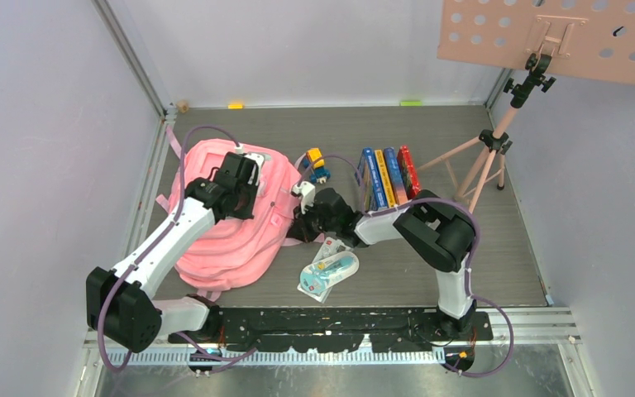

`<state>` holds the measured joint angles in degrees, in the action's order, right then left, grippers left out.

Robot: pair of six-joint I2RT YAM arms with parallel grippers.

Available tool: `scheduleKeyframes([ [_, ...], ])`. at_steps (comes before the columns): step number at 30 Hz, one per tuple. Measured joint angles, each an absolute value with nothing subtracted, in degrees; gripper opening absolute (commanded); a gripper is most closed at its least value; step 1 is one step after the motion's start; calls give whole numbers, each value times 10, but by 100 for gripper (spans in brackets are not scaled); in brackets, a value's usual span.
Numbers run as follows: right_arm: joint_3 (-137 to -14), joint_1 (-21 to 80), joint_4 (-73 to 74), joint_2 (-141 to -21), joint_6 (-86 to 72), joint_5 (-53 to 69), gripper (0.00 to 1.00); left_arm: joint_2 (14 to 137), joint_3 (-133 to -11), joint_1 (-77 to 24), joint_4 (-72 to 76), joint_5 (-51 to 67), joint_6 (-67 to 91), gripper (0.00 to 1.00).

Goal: Pack the student bag
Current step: Unzip the student bag at the center of the board.

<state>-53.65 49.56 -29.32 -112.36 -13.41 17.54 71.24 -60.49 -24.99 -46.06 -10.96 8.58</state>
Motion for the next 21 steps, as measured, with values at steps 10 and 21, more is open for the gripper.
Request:
scheduleKeyframes([
  [10,-512,536,-298,-1102,-174,162,1,712,-605,-235,-471,-97,90,0],
  [21,-512,578,-250,-1058,-185,140,1,713,-605,-231,-476,-93,90,0],
])
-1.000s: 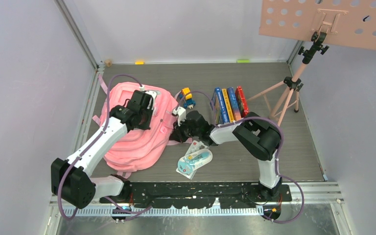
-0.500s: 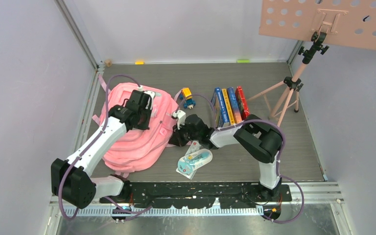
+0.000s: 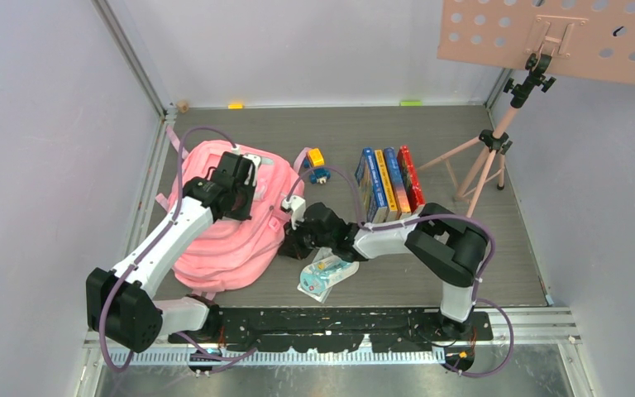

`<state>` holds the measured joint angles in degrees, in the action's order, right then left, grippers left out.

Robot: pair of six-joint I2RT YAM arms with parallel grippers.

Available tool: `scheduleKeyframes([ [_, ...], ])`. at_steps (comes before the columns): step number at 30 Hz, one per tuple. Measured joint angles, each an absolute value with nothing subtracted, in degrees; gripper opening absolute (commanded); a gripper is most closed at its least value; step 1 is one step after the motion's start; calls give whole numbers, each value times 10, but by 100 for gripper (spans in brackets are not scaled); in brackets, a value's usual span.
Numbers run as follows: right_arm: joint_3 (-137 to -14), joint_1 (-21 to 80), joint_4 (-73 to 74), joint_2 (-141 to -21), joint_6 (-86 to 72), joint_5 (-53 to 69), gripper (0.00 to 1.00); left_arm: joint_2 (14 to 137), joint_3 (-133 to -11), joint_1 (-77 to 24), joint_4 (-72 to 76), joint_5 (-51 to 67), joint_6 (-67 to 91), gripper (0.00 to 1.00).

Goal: Pack the student bag
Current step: Unzip the student bag at the center of the board.

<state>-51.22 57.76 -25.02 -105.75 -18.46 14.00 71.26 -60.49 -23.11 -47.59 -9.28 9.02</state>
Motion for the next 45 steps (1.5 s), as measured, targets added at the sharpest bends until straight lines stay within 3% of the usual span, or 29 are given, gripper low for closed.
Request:
scheduleKeyframes([
  [23,-604,721,-231,-1094,-256,87,1,713,-605,-219,-477,-85,99,0],
  [27,-606,735,-256,-1103,-277,65,12,713,-605,-216,-477,-82,100,0],
  [33,-605,744,-235,-1092,-269,20,52,712,-605,-213,-472,-79,100,0],
  [37,-602,752,-166,-1027,-249,-46,70,712,-605,-209,-461,-78,100,0],
  [45,-583,706,-56,-867,-255,-184,74,705,-605,-206,-458,-73,100,0],
])
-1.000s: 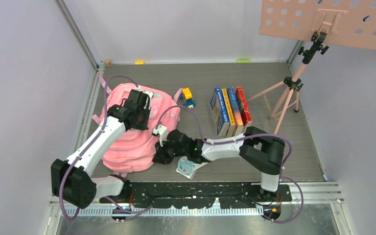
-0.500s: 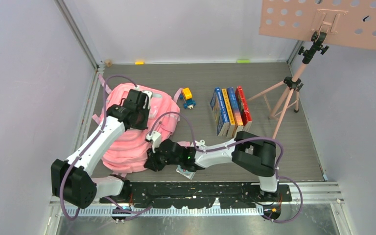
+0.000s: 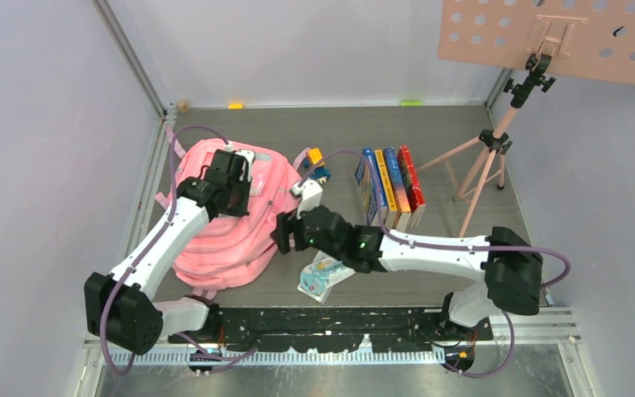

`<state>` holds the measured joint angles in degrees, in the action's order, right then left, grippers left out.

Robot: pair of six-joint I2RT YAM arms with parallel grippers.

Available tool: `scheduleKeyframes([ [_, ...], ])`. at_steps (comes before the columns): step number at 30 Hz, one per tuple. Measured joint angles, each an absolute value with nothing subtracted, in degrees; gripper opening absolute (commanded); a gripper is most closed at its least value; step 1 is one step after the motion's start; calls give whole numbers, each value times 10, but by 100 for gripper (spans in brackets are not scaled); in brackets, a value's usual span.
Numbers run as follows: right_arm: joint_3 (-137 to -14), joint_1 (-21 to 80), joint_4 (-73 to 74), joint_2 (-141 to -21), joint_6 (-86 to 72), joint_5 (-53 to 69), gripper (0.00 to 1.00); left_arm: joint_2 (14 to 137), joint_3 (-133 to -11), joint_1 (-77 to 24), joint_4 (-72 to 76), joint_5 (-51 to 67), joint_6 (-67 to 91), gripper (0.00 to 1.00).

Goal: Pack the student bag
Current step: Unzip the student bag at the center of the board.

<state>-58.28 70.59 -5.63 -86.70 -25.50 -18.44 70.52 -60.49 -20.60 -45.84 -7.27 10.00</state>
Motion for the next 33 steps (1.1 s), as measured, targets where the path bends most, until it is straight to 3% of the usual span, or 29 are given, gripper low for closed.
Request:
scheduleKeyframes([
  [7,-519,595,-41,-865,-361,-182,69,703,-605,-206,-457,-70,100,0],
  [13,-518,602,-70,-914,-453,-154,63,703,-605,-206,-456,-69,100,0],
  [30,-562,603,-172,-1039,-585,-95,59,703,-605,-205,-456,-67,99,0],
  [33,-566,603,-182,-1053,-592,-89,53,703,-605,-205,-456,-64,99,0],
])
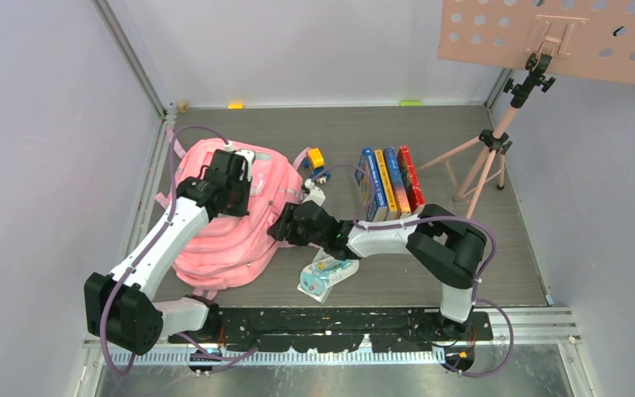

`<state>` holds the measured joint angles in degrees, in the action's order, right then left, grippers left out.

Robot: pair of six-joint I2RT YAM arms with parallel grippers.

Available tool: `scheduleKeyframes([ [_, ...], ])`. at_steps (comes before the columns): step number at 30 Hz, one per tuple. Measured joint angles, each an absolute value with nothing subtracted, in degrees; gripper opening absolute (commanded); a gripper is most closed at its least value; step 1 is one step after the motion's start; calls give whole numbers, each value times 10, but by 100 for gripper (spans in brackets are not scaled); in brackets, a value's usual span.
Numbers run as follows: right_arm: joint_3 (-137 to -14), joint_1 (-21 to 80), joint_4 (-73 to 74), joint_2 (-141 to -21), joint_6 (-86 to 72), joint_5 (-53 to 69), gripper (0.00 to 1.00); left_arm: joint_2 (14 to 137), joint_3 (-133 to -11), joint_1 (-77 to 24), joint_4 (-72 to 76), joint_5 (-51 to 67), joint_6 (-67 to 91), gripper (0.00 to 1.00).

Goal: Pack the student bag
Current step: Unzip the student bag at the center of the board.

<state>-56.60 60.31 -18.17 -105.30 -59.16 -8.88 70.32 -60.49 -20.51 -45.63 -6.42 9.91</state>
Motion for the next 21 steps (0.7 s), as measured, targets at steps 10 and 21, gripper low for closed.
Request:
scheduleKeyframes([
  [10,-602,582,-187,-1080,-582,-81,2,703,-605,-205,-448,-53,98,0],
  [21,-695,497,-140,-1133,-476,-26,0,728,-606,-230,-378,-37,101,0],
])
